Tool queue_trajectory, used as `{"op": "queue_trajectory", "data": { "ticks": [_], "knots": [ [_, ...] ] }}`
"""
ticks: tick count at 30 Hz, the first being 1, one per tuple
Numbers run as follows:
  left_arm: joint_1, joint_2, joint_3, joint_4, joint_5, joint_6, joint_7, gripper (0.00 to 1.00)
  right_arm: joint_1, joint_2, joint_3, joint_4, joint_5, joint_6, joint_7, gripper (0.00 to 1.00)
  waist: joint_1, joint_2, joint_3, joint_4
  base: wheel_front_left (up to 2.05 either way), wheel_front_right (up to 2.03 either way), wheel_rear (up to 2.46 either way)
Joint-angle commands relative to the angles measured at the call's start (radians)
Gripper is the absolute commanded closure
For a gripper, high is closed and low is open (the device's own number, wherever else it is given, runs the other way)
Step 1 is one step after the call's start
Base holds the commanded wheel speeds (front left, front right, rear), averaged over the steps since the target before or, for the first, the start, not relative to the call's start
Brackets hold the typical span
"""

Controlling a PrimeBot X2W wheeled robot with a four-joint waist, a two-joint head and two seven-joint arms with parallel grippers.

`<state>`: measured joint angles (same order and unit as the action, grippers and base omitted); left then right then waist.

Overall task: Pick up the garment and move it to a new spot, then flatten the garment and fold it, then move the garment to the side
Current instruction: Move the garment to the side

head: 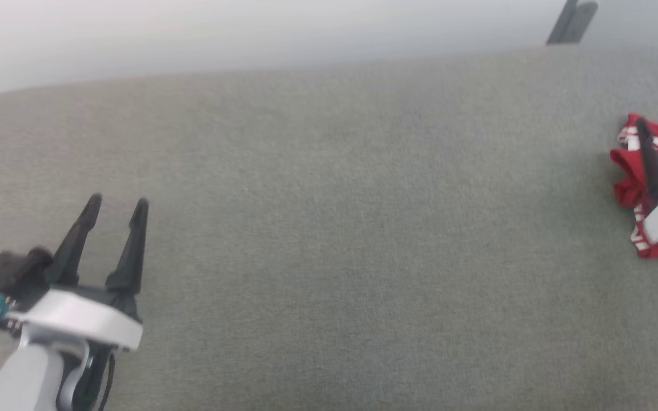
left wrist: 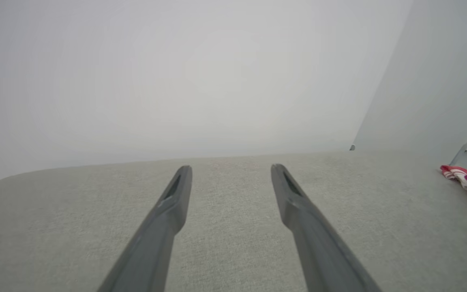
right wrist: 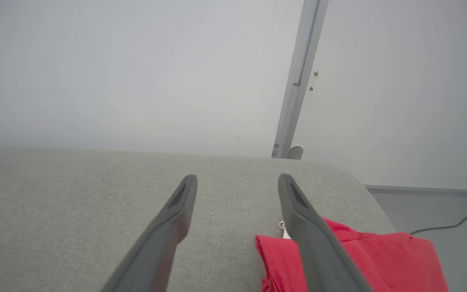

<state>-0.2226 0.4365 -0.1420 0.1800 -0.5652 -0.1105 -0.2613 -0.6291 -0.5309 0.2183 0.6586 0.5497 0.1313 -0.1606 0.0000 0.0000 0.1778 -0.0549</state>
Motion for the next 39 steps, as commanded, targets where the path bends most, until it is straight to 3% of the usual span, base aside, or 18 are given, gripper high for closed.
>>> {"op": "queue_trajectory", "data": {
  "ticks": [1, 16, 26, 39],
  "knots": [
    [0.030, -0.008, 0.017, -0.005, 0.011, -0.001, -0.004, 0.00, 0.023, 0.011, -0.003, -0.011, -0.012, -0.001, -0.019, 0.00, 0.0000, 0.0000, -0.034, 0.020, 0.00, 0.00, 0.00],
    [0.252, -0.101, 0.243, -0.038, 0.087, -0.019, -0.004, 0.00, 0.292, 0.131, -0.089, -0.154, -0.122, -0.001, -0.097, 0.00, 0.0000, 0.0000, -0.160, 0.047, 0.00, 0.00, 0.00],
    [0.303, -0.109, 0.280, -0.052, 0.085, -0.021, -0.004, 0.00, 0.457, 0.209, -0.193, -0.292, -0.191, -0.001, -0.103, 0.00, 0.0000, 0.0000, -0.180, 0.045, 0.00, 0.00, 0.00],
    [0.319, -0.112, 0.281, -0.046, 0.090, -0.021, -0.005, 0.00, 0.554, 0.273, -0.231, -0.370, -0.216, -0.001, -0.099, 0.00, 0.0000, 0.0000, -0.182, 0.047, 0.00, 0.00, 0.00]
  ]
}}
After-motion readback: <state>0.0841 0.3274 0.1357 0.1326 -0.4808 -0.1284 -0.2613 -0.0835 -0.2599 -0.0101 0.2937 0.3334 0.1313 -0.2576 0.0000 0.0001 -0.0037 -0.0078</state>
